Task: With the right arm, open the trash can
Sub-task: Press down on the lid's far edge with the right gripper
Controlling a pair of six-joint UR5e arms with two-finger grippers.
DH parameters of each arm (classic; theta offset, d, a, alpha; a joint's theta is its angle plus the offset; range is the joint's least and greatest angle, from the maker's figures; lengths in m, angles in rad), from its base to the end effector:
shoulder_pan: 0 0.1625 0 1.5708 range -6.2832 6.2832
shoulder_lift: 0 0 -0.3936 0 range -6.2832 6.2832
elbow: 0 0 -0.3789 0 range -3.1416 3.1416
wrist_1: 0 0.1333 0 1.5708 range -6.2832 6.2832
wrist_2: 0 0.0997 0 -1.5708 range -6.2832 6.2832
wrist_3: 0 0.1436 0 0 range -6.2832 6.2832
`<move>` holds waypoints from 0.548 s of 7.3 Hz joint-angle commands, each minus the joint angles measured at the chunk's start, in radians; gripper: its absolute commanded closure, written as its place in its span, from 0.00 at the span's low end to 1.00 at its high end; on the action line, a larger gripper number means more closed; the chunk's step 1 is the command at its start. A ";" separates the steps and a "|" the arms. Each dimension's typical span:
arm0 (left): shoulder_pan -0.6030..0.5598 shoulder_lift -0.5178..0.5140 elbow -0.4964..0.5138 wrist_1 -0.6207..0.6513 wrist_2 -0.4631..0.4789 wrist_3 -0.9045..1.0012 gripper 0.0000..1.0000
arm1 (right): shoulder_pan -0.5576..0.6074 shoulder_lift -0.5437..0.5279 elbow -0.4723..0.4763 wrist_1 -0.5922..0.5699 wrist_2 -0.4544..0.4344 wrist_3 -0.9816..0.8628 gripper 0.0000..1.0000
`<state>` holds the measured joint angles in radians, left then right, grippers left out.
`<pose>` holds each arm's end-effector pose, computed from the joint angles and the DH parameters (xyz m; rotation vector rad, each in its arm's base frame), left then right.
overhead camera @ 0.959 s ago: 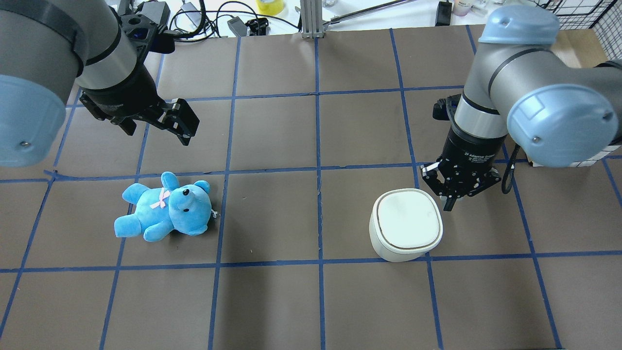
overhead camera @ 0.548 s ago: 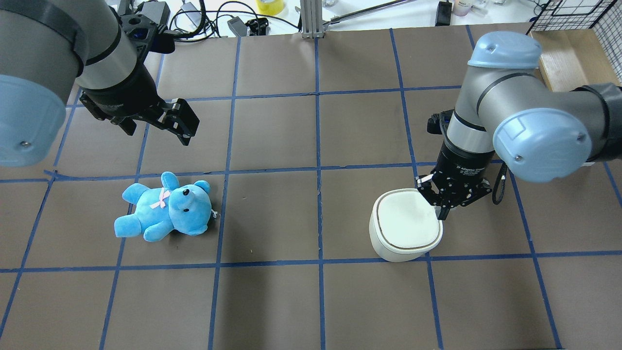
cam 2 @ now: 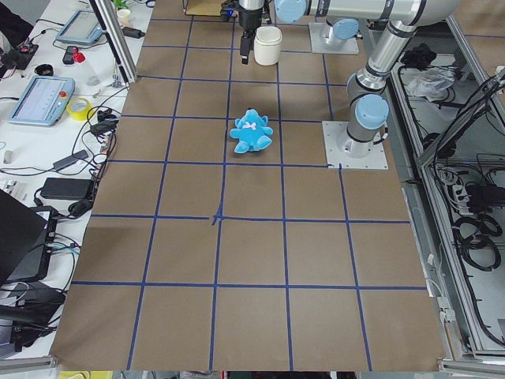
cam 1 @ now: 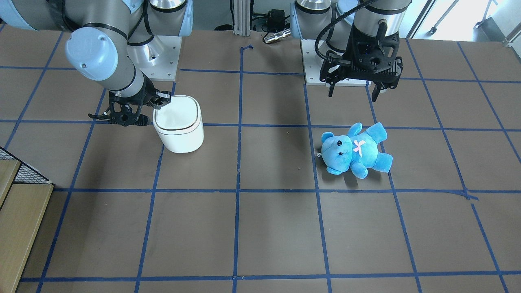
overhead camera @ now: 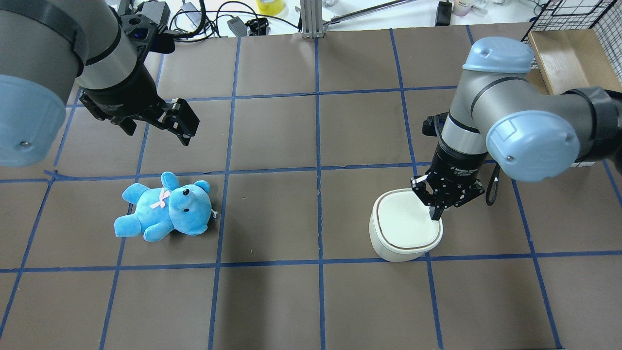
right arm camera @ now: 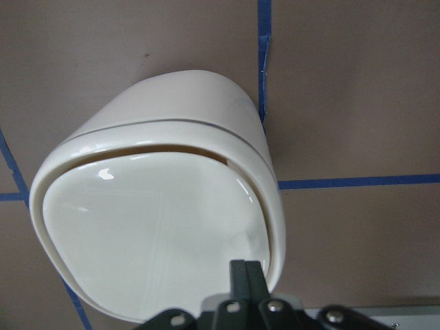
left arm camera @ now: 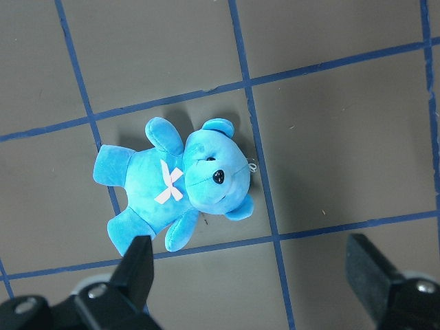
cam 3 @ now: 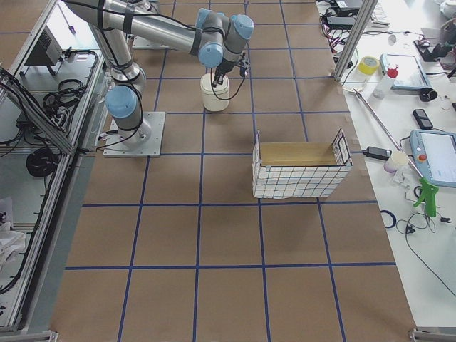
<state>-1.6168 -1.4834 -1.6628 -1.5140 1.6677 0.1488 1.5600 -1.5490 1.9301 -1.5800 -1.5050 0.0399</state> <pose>-0.1400 -0.4456 0.4153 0.2919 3.0273 -0.0717 0.1384 -0.4026 0.2454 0.0955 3.0274 0.5712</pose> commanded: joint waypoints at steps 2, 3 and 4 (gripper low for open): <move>0.000 0.000 0.000 0.000 0.000 0.000 0.00 | 0.000 0.003 0.041 -0.041 0.002 0.000 0.94; 0.000 0.000 0.000 0.000 0.000 0.000 0.00 | 0.000 0.003 0.043 -0.043 0.002 0.000 0.94; 0.000 0.000 0.000 0.000 0.000 0.000 0.00 | 0.000 0.010 0.043 -0.044 0.002 0.000 0.94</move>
<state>-1.6168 -1.4834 -1.6628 -1.5140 1.6675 0.1488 1.5600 -1.5447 1.9687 -1.6199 -1.5034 0.0399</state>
